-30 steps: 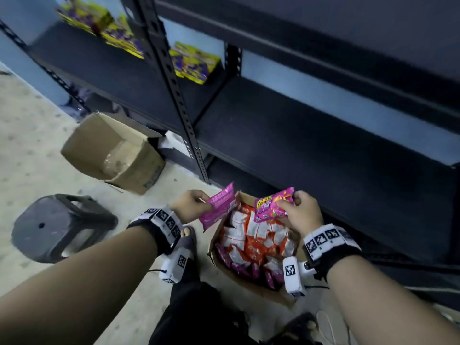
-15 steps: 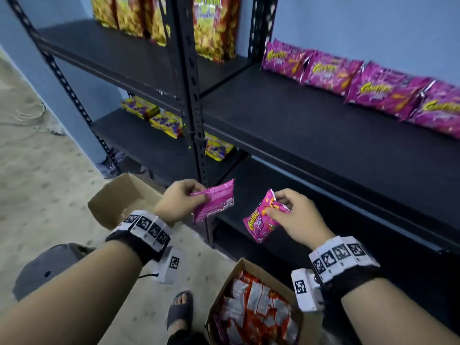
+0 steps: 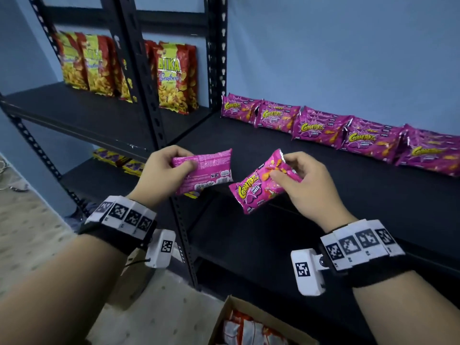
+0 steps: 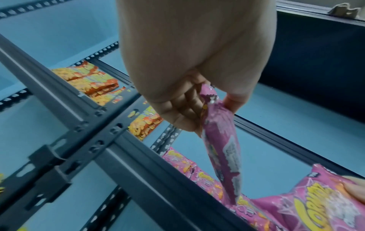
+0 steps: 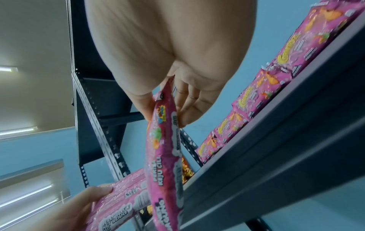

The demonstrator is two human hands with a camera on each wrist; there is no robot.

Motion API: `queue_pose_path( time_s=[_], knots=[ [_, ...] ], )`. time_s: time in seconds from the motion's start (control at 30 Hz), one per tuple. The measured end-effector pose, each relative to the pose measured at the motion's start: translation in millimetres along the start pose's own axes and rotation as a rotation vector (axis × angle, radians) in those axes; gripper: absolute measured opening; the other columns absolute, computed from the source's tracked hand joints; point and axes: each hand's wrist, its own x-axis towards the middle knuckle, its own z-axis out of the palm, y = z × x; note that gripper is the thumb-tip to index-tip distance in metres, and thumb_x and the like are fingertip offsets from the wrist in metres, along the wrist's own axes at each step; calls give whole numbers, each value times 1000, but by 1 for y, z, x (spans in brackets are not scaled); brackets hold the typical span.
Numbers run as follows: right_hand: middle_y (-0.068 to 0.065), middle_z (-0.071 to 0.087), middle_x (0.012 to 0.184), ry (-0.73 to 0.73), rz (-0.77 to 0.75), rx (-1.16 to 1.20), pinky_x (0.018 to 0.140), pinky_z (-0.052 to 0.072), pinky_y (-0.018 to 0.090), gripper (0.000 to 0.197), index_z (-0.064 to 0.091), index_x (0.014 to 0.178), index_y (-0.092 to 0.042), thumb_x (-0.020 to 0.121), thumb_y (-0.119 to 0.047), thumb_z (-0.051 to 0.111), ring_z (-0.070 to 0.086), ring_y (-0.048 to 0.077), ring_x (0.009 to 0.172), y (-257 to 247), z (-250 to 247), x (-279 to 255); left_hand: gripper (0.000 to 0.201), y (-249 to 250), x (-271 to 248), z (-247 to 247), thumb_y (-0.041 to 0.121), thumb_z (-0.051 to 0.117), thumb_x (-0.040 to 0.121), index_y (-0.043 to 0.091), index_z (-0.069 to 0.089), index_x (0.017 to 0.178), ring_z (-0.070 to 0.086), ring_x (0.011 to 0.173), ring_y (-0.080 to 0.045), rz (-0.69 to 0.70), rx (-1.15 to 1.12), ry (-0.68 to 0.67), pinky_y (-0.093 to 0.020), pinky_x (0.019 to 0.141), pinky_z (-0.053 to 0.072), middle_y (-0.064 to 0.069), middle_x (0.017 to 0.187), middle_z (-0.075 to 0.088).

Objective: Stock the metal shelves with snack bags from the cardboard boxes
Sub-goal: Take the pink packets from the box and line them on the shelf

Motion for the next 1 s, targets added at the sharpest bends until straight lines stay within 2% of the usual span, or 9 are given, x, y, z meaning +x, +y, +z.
queue_pose_path(
  time_s=[0.2, 0.33, 0.4, 0.5, 0.6, 0.67, 0.8, 0.9, 1.0],
  knots=[
    [-13, 69, 106, 252, 96, -70, 84, 49, 22, 21, 64, 105, -27, 90, -28, 78, 65, 4, 100, 17, -43, -4, 6, 22, 22, 47, 25, 75, 92, 29, 72, 92, 68, 75, -2, 151, 57, -55, -22, 68, 54, 11, 88, 73],
    [-7, 72, 101, 435, 266, -92, 84, 59, 40, 17, 64, 101, -30, 90, -36, 77, 71, 14, 92, 42, -70, -14, 14, 28, 23, 81, 20, 76, 90, 27, 73, 101, 63, 82, 6, 351, 194, -116, -8, 74, 45, 18, 89, 69],
    [-6, 71, 99, 518, 339, -116, 83, 59, 43, 19, 64, 101, -28, 91, -39, 75, 71, 17, 90, 51, -79, -21, 19, 25, 23, 93, 16, 77, 88, 26, 72, 104, 63, 85, 1, 456, 266, -186, -19, 82, 51, 15, 93, 68],
    [-7, 66, 92, 575, 390, -204, 78, 48, 32, 26, 63, 109, -19, 94, -38, 71, 67, 21, 96, 54, -88, -28, 23, 18, 21, 101, 14, 80, 85, 23, 72, 105, 65, 90, -5, 513, 315, -295, -30, 85, 55, 12, 99, 69],
    [-12, 63, 93, 546, 438, -282, 85, 47, 32, 43, 59, 127, -14, 94, -40, 71, 63, 23, 110, 55, -92, -31, 24, 14, 19, 101, 22, 84, 82, 26, 72, 102, 64, 91, -3, 500, 324, -379, -30, 84, 54, 13, 100, 68],
    [-2, 65, 117, 500, 447, -361, 96, 49, 39, 54, 55, 135, -17, 92, -45, 71, 57, 26, 123, 53, -94, -31, 27, 18, 19, 99, 36, 87, 79, 28, 72, 100, 62, 90, -1, 481, 336, -427, -23, 80, 51, 16, 98, 65],
    [1, 56, 139, 378, 364, -633, 108, 43, 51, 51, 60, 131, -24, 91, -54, 68, 44, 28, 131, 39, -90, -27, 27, 41, 28, 105, 46, 80, 84, 29, 72, 104, 63, 94, -2, 497, 346, -411, -23, 84, 51, 14, 100, 67],
    [-4, 58, 139, 238, 282, -721, 109, 42, 47, 45, 63, 130, -24, 94, -51, 64, 44, 24, 133, 31, -81, -17, 37, 61, 40, 122, 44, 68, 94, 28, 67, 126, 61, 118, -10, 465, 456, -422, -28, 103, 46, 8, 125, 67],
    [-3, 55, 147, 111, 268, -777, 113, 38, 45, 45, 61, 137, -21, 99, -46, 58, 41, 22, 140, 31, -70, -8, 48, 68, 47, 145, 37, 55, 104, 23, 50, 149, 51, 136, -18, 400, 585, -576, -30, 113, 37, 1, 149, 54]
  ],
)
